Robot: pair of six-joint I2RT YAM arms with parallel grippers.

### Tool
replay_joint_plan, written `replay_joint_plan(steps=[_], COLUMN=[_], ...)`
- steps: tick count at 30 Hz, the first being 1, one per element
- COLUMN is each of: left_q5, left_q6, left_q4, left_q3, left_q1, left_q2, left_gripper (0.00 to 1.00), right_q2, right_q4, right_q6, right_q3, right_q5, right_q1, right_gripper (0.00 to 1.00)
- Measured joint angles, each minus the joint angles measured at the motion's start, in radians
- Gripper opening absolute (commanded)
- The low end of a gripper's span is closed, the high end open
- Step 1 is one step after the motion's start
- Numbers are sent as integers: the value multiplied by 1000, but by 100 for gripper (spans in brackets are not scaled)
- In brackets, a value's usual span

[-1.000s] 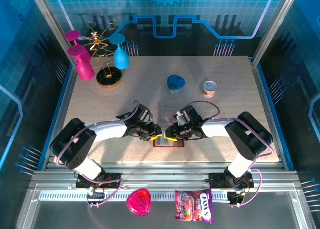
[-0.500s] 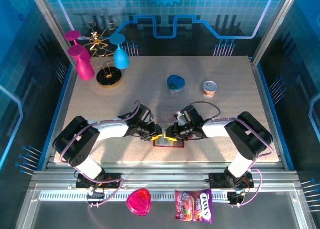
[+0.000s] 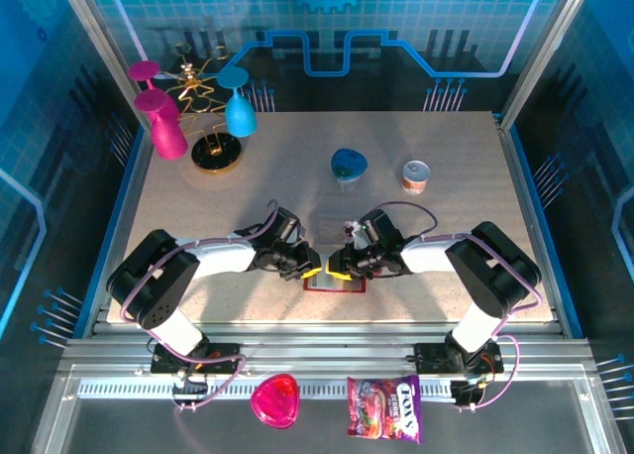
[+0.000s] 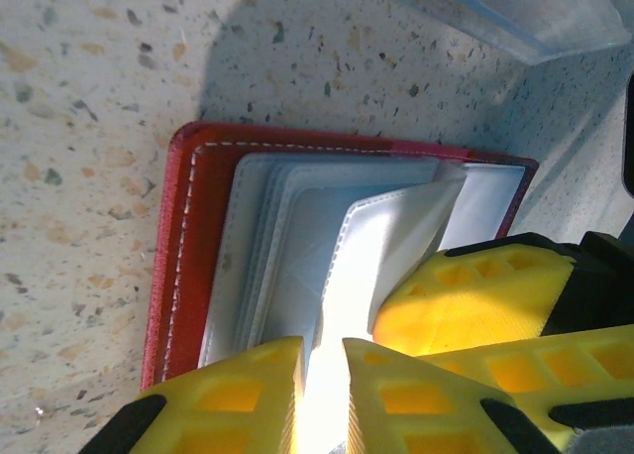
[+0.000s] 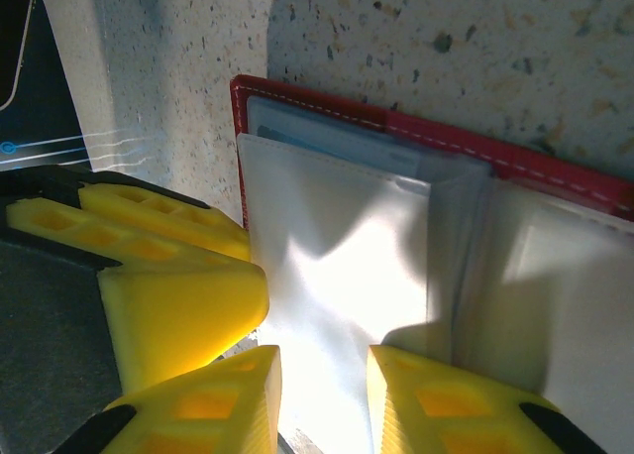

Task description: Take the credit cards out of the card holder

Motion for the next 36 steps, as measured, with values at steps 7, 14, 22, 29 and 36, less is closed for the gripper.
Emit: replay_joint_plan(steps=[7,14,22,29,36], left_q5=[0,1,8,18,32], left_q6=[0,0,0,2,3], left_q4=[2,8,5,3,-2], left_q3=[0,0,18,53,77], left_q1=[0,0,-1,-5,-24], left_q2=[0,0,-6,-18,-18], left_gripper=[19,20,24,26,30], right_q2=[-24,-97,-178,-246,-301], right_q4=[-11,-79,-174,-238,-283], right_q6=[6,-8,-46,-74,-92], right_q3=[-2,-2,-2,-2,-2], right_q5=[2,14,48,66,82], right_q1=[0,-9,-43,-82,-119], right_gripper=[30,31,31,31,31])
